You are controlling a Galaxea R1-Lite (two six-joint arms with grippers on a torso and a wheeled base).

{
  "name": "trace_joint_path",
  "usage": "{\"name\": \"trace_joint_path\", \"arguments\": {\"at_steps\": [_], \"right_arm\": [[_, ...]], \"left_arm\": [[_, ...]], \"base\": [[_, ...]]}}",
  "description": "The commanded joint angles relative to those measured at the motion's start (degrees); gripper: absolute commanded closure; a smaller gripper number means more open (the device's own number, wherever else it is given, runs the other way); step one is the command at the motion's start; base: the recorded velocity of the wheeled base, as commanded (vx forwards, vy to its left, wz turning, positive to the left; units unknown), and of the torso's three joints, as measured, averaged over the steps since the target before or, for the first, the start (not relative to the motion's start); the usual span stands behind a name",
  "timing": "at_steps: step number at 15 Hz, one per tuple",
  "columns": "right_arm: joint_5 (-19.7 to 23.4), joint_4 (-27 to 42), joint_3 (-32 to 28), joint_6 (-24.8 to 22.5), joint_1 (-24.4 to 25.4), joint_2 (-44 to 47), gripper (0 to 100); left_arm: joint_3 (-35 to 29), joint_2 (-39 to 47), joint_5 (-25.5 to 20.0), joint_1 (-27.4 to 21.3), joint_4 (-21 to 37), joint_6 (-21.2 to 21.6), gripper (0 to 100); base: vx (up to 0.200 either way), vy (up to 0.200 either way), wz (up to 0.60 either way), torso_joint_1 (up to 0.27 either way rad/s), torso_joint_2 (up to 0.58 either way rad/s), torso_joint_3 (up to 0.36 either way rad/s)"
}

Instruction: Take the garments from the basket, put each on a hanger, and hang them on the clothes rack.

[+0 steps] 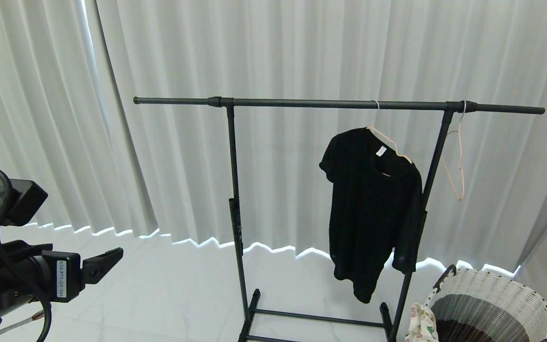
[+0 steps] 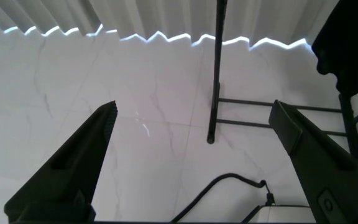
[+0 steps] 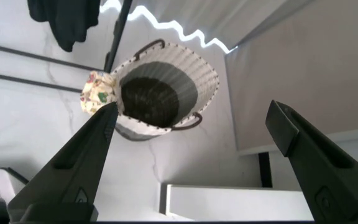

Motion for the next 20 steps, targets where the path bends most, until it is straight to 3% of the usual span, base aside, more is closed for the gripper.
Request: {"name": "trace_joint_path", "arguments": {"at_steps": [1,16,20], "right_arm": [[-0.07,0.03,0.39,-0.01,0.03,0.28,0],[-0.07,-0.06,2.67,-0.01,-1.20,0.19,0],[0.02,-3.22,6.63,-0.10,-1.20,0.80,0]], "left_arm": [[0.08,0.23,0.01,0.05,-0.02,0.01,0],[3.95,-0.04,0.01,-0.30,-3.54,0.54,0],[3.77,0.05,-0.08,-0.83,-3.54,1.24,0]], "base": [[0.000,0.000,0.00,-0.193,0.47,0.246],[0.000,0.000,0.00,-0.180,0.47,0.287],[0.050,0.000,0.00,-0.033,0.13,0.086]]}}
